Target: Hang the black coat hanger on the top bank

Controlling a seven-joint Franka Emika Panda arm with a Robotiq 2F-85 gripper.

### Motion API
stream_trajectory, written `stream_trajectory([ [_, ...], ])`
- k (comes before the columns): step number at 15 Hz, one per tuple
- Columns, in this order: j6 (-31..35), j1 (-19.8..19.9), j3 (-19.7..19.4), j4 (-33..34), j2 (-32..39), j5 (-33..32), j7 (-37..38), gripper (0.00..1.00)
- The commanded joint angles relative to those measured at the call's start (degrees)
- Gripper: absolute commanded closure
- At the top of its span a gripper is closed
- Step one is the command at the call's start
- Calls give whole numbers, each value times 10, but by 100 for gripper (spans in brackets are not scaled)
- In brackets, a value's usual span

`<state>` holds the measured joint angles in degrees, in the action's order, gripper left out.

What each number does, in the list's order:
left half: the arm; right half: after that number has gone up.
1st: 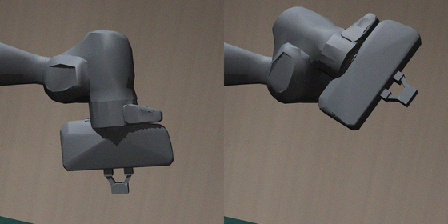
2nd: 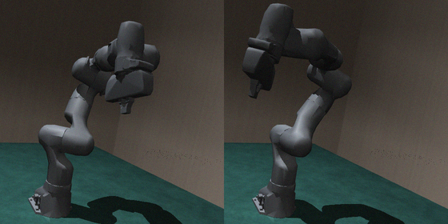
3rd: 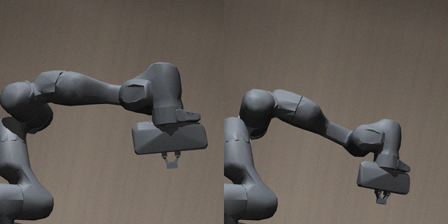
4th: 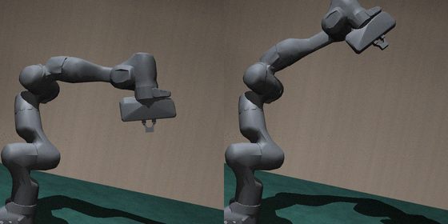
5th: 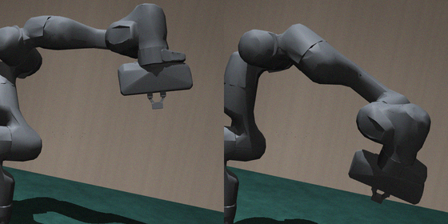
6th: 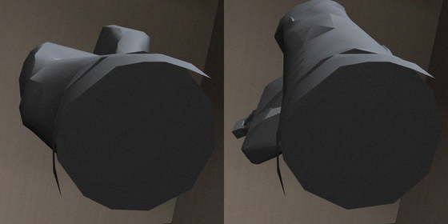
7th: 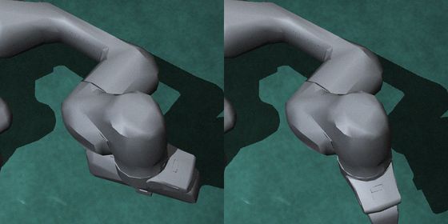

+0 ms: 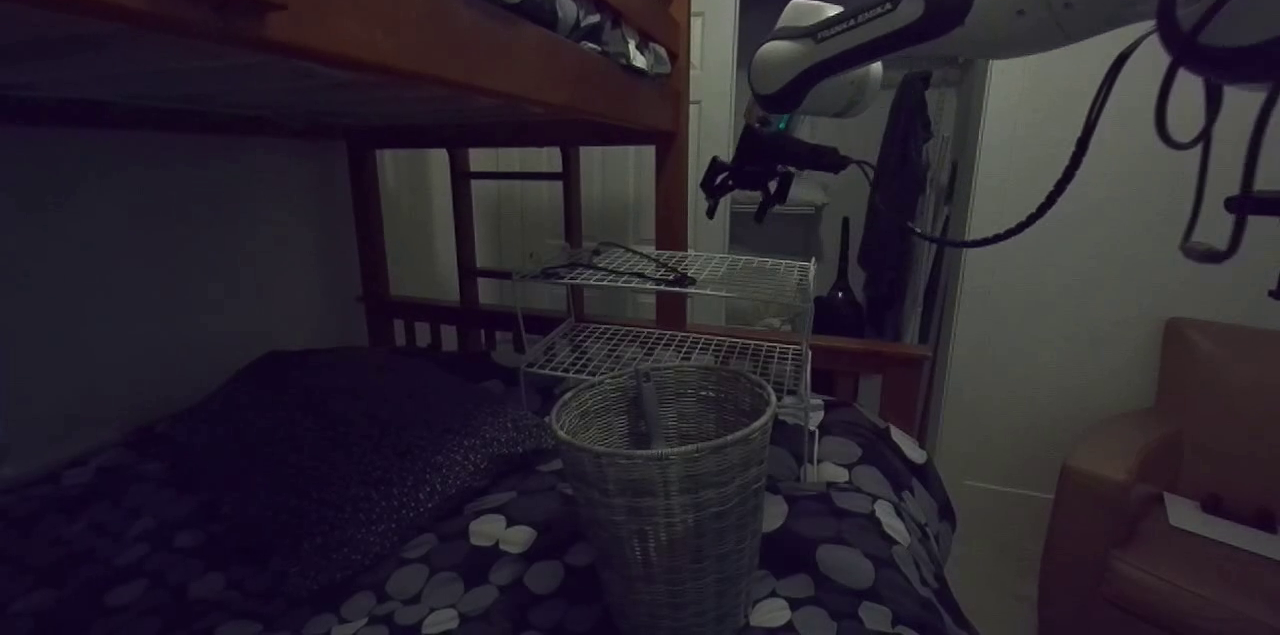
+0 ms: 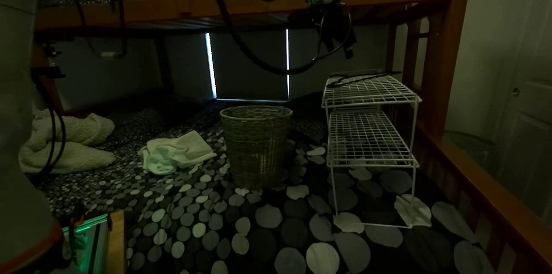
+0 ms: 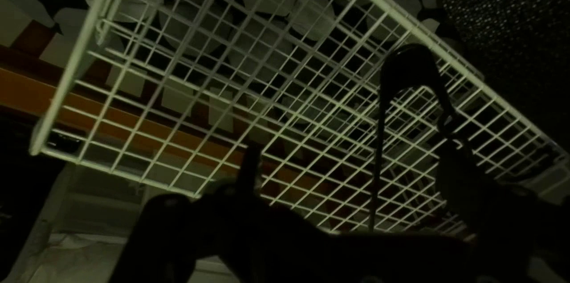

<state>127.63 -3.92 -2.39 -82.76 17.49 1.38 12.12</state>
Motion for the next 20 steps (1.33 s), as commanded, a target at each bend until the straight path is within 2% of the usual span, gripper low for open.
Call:
stream_trajectory([
  [1,-97,-8,14,145,102,-20,-1,0],
  [4,-169,9,25,237,162,3,-48,0],
  [5,-119,-8,17,156,115,-6,-21,0],
  [8,-117,-9,13,181,136,-12,-17,0],
  [12,-45,-17,2,195,172,-28,5,1],
  [14,-26,-16,1,200,189,-24,13,7],
  [18,2,-24,-1,209,220,-29,22,28],
  [20,19,-33,-6,213,228,-46,22,28],
])
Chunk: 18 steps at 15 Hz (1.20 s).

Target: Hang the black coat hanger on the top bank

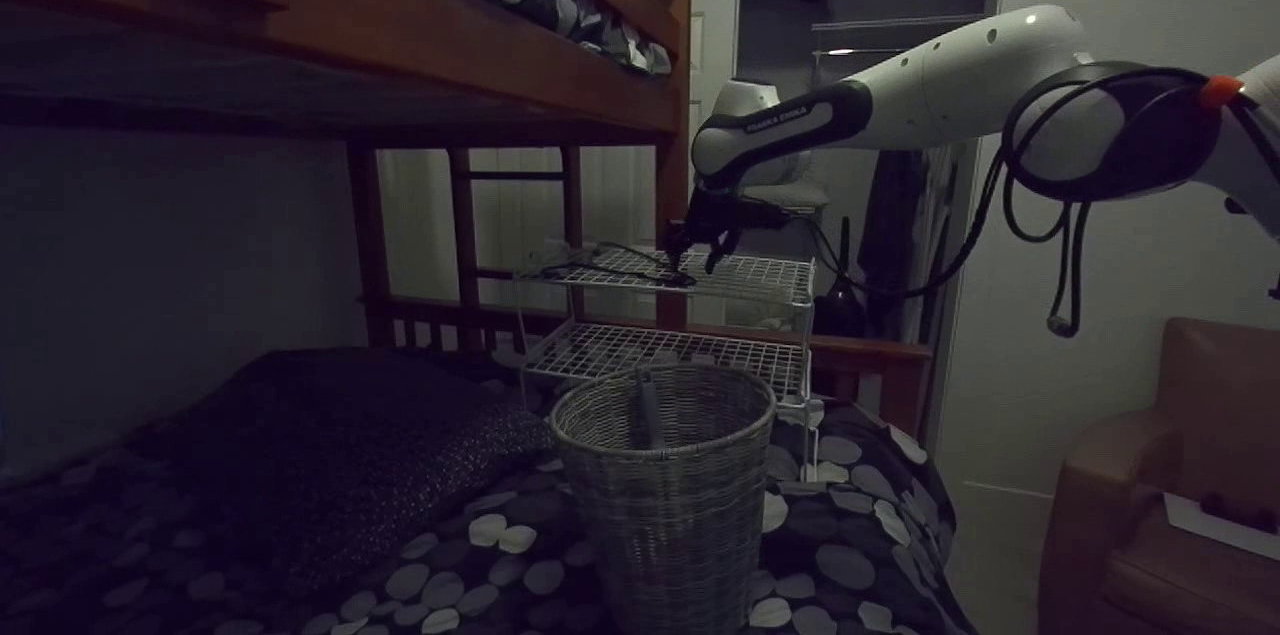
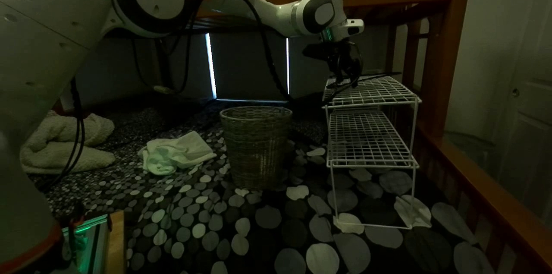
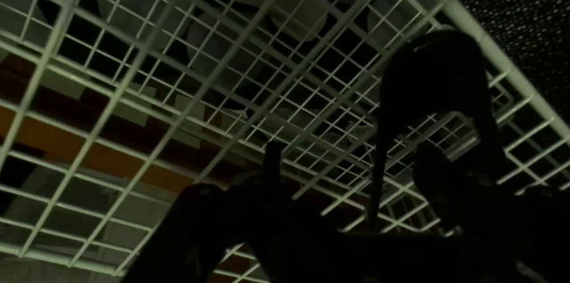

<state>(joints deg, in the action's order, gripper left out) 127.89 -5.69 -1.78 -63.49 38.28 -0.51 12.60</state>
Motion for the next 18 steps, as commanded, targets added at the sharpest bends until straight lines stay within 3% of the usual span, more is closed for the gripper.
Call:
stream_trajectory([
  [1,26,-23,-17,19,21,-40,19,35],
  [3,21,-33,-27,22,21,-68,19,31],
  [7,4,-49,-34,30,26,-104,18,59],
  [11,-10,-59,-38,28,27,-112,23,55],
  [13,-16,-61,-43,30,29,-110,28,80],
  [14,-21,-62,-44,30,28,-108,29,81],
  [16,-31,-63,-45,33,27,-106,39,96],
  [18,-39,-66,-45,35,27,-106,48,100],
])
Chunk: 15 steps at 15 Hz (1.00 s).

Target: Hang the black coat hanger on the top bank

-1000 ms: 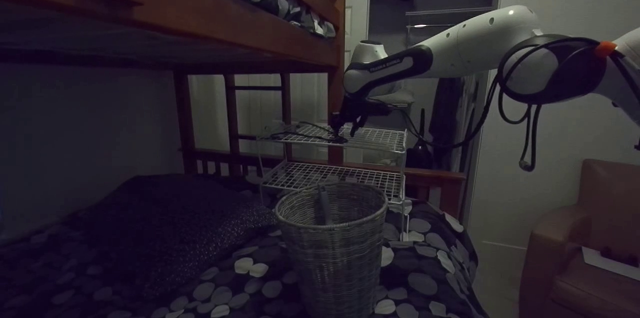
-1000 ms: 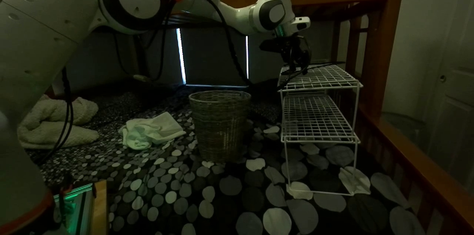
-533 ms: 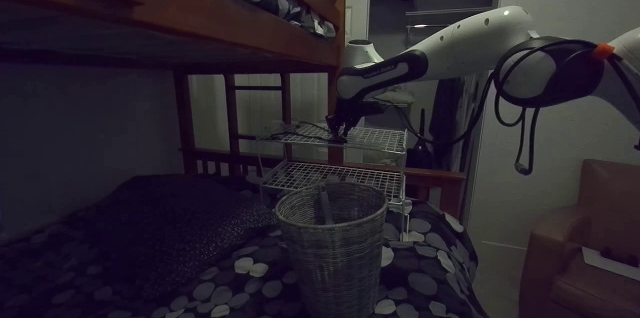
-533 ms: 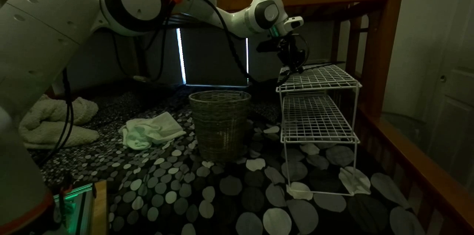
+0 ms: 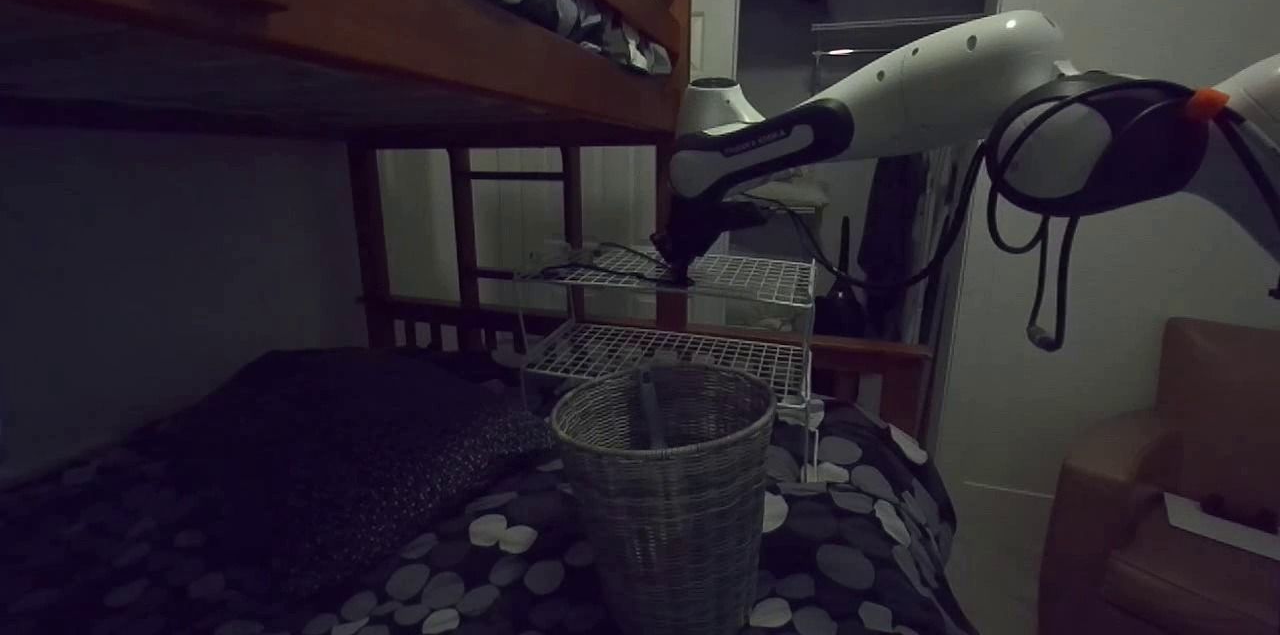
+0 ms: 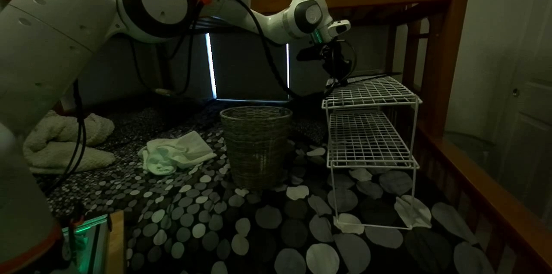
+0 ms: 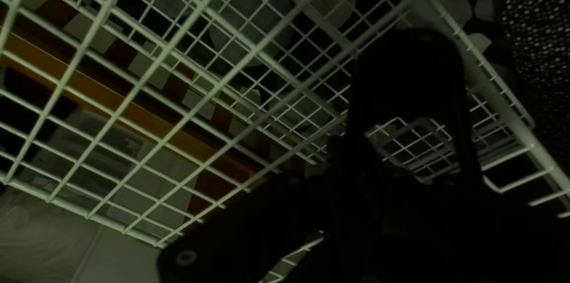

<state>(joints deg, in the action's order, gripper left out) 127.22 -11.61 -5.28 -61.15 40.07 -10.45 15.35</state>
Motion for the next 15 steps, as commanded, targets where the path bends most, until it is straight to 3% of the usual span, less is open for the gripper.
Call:
stream_trajectory([
  [1,-37,-7,-10,13,10,-6,24,100],
  [5,-9,4,-7,-1,-14,10,46,98],
  [11,88,24,6,-120,-121,31,66,98],
  [15,43,24,19,-222,-190,70,68,98],
])
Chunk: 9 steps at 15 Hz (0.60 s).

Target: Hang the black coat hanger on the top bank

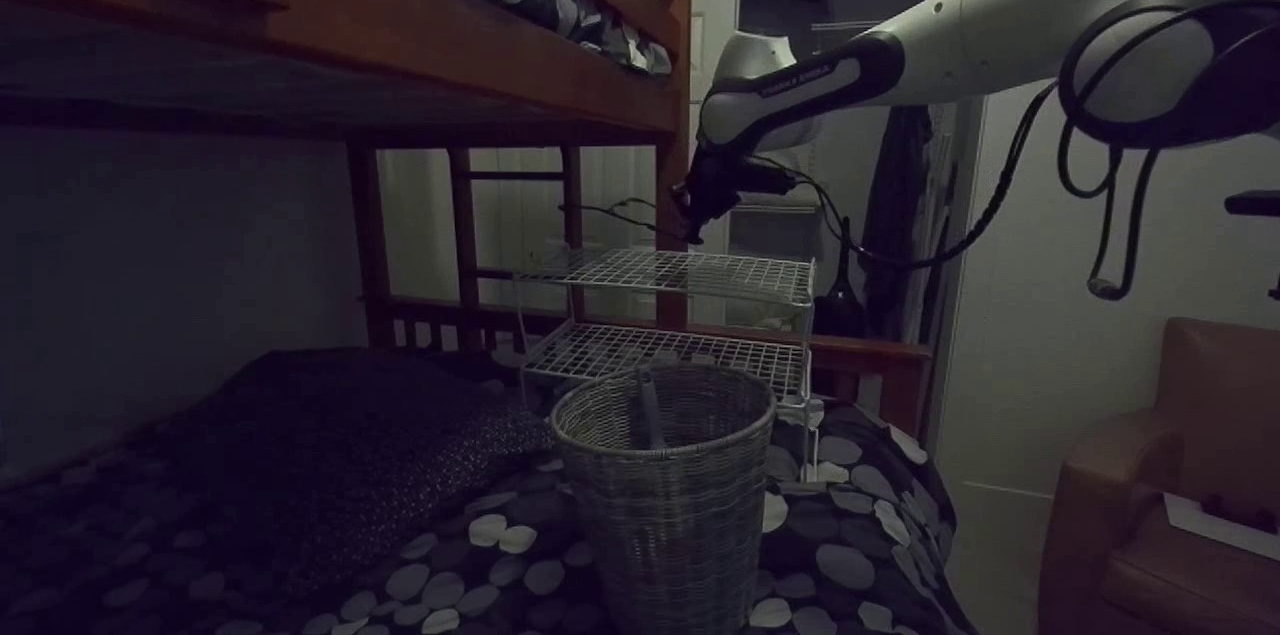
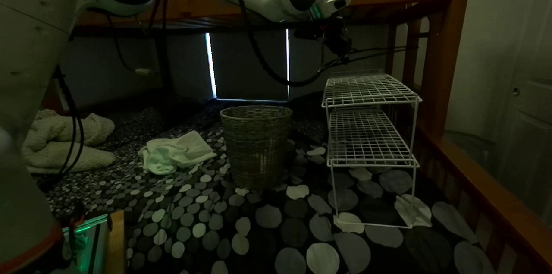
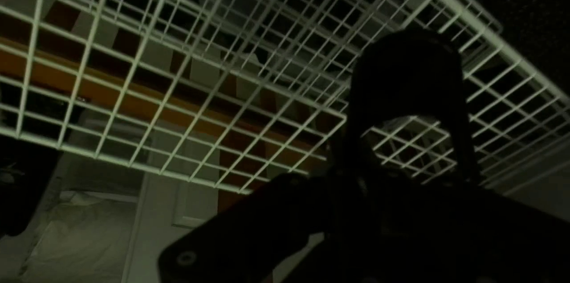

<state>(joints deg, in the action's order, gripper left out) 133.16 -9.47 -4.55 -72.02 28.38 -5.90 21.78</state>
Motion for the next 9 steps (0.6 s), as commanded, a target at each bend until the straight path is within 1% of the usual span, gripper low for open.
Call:
stream_trajectory([
  [1,-31,-10,-3,-141,-95,6,41,98],
  [2,-30,-17,-10,-165,-114,-18,80,98],
  [3,-20,-28,-22,-191,-135,-47,135,98],
  [6,11,-35,-30,-268,-200,-123,265,98],
  [7,20,-31,-27,-292,-223,-146,299,98],
  [9,28,-11,-15,-344,-272,-182,328,98],
])
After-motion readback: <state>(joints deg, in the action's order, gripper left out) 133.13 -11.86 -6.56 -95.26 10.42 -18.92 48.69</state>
